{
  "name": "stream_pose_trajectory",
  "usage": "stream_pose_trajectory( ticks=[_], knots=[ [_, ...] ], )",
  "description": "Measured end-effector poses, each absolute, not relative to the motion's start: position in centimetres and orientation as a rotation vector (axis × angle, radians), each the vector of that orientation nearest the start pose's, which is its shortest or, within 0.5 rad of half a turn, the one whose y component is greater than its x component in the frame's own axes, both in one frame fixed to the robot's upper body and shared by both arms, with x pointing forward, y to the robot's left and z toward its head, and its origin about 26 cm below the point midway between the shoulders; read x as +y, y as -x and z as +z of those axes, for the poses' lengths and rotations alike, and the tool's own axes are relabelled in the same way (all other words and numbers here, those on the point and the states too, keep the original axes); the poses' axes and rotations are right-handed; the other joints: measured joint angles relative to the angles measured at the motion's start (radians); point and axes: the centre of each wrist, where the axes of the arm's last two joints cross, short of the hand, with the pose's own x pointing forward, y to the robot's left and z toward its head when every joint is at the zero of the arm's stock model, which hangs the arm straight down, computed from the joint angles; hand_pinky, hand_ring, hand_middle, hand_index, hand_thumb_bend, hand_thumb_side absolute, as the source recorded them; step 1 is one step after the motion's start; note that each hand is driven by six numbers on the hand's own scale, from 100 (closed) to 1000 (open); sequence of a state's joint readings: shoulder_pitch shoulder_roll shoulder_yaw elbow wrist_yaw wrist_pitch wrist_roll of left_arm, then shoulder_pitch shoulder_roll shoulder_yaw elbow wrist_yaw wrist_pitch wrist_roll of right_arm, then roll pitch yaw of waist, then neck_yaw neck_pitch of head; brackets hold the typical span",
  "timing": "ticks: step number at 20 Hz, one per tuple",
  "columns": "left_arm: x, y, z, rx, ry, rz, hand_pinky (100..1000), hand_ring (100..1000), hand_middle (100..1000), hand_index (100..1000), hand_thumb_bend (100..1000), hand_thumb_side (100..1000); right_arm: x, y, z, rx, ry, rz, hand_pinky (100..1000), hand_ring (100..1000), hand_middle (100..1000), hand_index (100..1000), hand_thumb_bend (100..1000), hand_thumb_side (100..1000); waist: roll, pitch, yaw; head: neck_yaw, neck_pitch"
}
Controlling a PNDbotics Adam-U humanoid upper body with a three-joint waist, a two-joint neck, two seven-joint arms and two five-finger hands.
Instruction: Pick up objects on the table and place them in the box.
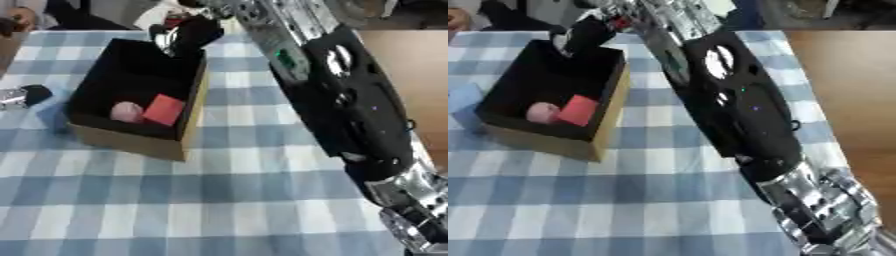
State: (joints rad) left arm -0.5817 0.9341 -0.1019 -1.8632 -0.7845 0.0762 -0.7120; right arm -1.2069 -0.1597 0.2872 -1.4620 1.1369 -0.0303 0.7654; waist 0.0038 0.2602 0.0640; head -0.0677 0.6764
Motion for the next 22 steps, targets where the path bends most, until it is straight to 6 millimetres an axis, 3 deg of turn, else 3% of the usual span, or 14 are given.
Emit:
stream_pose_trajectory(
  ticks=[11,22],
  knots=[
    [32.4,-34.1,31.5,-0.977,-1.123,-1.698,885,880,826,980,625,778,-12.1,-34.0,38.8,2.507,-1.422,-2.074,939,943,891,941,100,822,0.003,-0.007,-0.024,0.035,-0.001],
    [34.2,-38.3,29.1,-0.789,-1.089,-1.547,898,894,836,991,648,742,-15.5,-33.0,38.1,2.645,-1.495,-1.976,944,940,881,935,100,919,0.007,-0.007,-0.037,0.060,-0.009]
  ],
)
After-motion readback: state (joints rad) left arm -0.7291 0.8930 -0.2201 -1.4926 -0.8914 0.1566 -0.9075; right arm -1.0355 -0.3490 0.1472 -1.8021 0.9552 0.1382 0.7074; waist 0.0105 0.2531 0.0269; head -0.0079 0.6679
